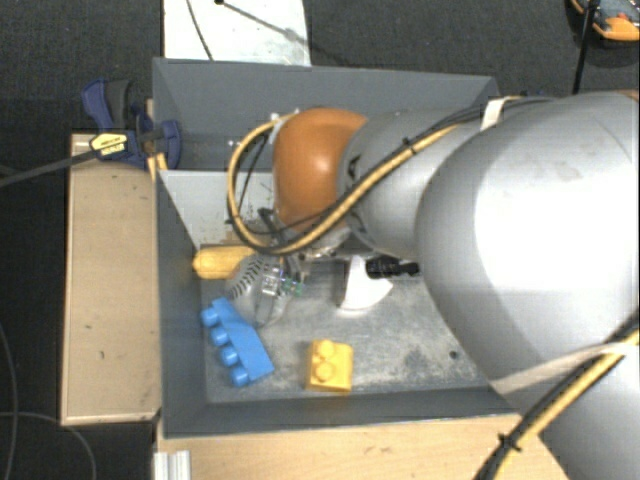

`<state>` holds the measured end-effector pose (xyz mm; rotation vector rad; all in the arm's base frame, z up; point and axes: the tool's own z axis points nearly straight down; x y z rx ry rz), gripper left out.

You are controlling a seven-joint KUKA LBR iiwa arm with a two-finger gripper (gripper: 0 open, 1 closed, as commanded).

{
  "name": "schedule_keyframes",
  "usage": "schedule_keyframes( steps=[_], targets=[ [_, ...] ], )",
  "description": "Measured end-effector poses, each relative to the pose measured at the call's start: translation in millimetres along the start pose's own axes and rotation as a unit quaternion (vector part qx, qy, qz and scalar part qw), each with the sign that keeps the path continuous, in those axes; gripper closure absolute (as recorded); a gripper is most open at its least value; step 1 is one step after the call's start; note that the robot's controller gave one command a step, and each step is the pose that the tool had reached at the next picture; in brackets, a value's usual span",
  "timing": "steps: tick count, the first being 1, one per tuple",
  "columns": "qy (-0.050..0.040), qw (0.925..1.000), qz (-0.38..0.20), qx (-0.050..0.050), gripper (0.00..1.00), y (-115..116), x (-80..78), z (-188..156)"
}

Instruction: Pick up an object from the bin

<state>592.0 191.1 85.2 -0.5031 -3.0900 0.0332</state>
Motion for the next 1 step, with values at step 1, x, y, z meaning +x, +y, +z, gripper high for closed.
schedule_keyframes(
  steps=[1],
  targets=[
    [-0.0018, 0.9970, 0.077, 0.006, 1.00, 22.5, 7.9, 5.2]
  ],
)
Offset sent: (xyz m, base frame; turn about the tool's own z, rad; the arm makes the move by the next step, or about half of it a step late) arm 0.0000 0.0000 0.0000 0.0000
